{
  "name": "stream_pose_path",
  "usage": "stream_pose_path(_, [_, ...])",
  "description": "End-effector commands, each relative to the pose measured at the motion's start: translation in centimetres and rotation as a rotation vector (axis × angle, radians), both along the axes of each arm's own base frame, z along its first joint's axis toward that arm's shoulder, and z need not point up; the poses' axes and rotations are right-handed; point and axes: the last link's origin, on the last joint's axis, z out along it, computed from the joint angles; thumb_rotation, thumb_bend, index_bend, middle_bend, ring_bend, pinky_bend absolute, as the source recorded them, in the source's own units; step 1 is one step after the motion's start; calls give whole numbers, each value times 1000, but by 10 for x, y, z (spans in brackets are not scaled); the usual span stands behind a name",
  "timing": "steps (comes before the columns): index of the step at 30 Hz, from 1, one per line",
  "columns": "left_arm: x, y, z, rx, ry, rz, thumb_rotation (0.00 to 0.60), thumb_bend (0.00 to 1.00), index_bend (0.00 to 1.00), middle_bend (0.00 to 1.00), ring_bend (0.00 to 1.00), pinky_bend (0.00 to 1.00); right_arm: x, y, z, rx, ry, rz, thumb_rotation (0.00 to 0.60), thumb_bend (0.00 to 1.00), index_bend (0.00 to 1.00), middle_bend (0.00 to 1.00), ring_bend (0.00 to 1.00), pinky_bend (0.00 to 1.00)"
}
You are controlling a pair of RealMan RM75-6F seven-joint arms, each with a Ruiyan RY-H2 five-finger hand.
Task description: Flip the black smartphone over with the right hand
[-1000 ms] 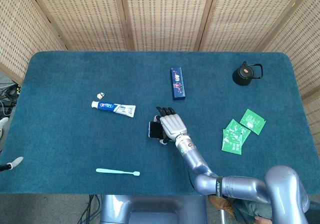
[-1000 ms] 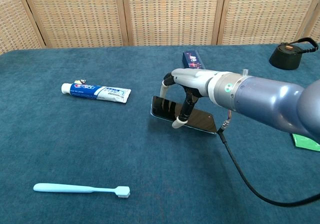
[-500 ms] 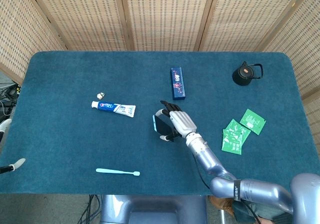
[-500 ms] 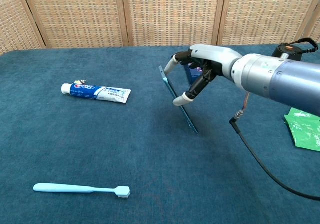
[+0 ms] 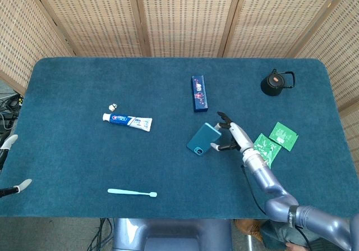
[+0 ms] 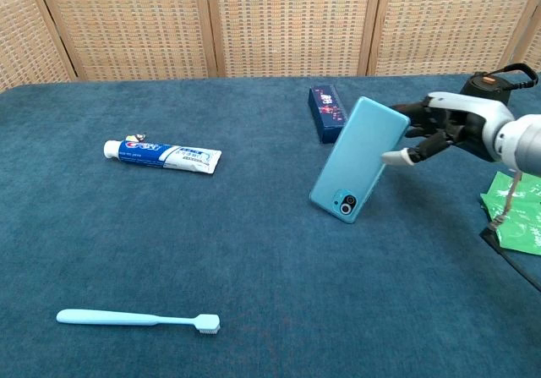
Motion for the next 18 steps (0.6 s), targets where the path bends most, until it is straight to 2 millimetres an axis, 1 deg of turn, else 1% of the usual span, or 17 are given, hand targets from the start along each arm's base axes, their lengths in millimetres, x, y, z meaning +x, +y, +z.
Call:
stream_pose_path(1, [1,0,-2,-3,3,-1,600,0,0,0,0,0,-44,-1,10,-11,18,-107,600,405,208,10,0,0])
stream_pose_path(2, [1,0,-2,-3,4,-1,600,0,0,0,0,0,-50,-2,14,-20,12,-122,600,405,161,5,0,0])
stream_pose_path(5, [2,0,-3,-2,6,-1,600,0,0,0,0,0,-69,-5,27,-58,20,-148,600,405,91,0,0,0])
stream_pose_path(8, [3,0,-3,-5,6,-4,600,0,0,0,0,0,-80,-6,40,-101,18,-167,600,405,83,0,0,0])
stream_pose_path(11, [5,-1,-4,-9,4,-16,600,0,0,0,0,0,-85,-2,58,-139,6,-153,600,404,80,0,0,0])
stream_pose_path(13, [6,-3,-3,-9,1,-23,600,0,0,0,0,0,-85,7,73,-166,36,-104,600,403,67,0,0,0])
stream_pose_path(16, [7,-5,-1,-6,-6,-36,600,0,0,0,0,0,-86,23,93,-219,148,-7,600,395,53,0,0,0])
stream_pose_path(18, [8,-8,0,-3,-12,-45,600,0,0,0,0,0,-86,38,106,-253,210,56,600,388,53,0,0,0])
